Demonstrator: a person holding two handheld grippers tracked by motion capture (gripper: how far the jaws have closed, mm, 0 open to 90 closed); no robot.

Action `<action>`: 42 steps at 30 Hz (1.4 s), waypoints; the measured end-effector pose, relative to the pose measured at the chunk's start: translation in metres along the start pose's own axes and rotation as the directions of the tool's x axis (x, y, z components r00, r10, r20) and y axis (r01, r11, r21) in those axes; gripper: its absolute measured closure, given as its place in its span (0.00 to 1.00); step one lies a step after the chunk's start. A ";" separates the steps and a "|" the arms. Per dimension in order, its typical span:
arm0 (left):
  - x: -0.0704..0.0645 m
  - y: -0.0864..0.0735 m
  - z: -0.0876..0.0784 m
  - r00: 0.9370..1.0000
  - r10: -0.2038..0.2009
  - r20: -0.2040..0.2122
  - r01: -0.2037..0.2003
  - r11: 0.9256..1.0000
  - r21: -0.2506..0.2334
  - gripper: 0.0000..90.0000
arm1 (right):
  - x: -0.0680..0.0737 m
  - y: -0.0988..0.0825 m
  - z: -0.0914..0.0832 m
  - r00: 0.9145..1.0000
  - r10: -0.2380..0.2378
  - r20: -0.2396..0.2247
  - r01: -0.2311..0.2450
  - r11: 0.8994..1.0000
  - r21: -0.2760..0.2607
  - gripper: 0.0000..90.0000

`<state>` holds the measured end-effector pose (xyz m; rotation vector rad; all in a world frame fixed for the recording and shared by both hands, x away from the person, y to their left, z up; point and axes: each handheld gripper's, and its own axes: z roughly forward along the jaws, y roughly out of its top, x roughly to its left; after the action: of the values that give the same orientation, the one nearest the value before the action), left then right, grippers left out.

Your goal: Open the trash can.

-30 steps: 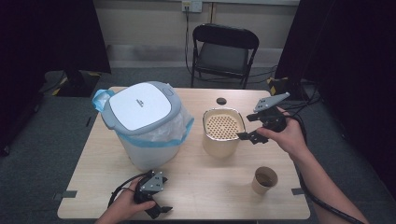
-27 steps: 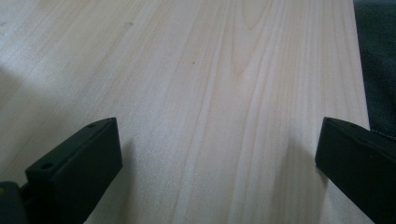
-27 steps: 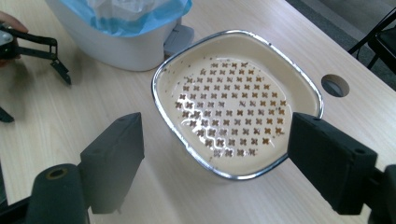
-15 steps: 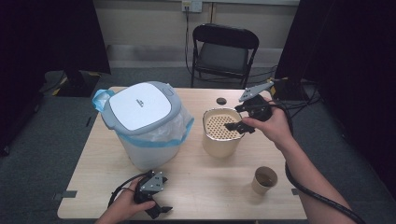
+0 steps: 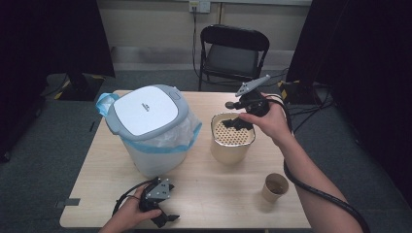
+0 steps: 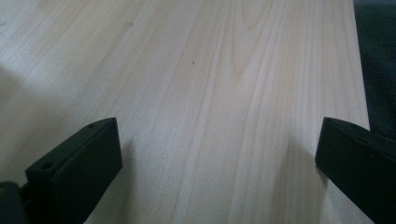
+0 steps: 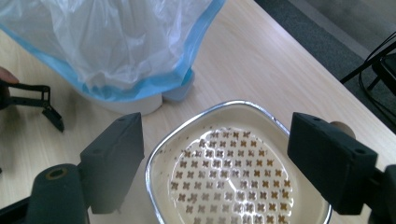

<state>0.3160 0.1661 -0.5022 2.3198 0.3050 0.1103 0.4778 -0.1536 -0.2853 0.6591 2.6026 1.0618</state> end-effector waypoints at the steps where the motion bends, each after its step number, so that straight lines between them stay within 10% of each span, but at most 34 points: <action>1: 0.000 0.000 0.000 1.000 -0.001 0.000 0.001 1.000 0.001 0.00 | -0.001 0.002 0.001 1.000 0.003 0.002 -0.003 1.000 0.000 0.20; 42: 0.000 0.000 0.000 1.000 -0.006 0.001 0.006 1.000 0.004 0.00 | -0.018 0.078 0.039 1.000 0.006 0.021 -0.005 1.000 -0.026 0.20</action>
<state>0.3155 0.1659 -0.5022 2.3224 0.3120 0.1057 0.5329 -0.0901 -0.2559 0.6685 2.5664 1.0827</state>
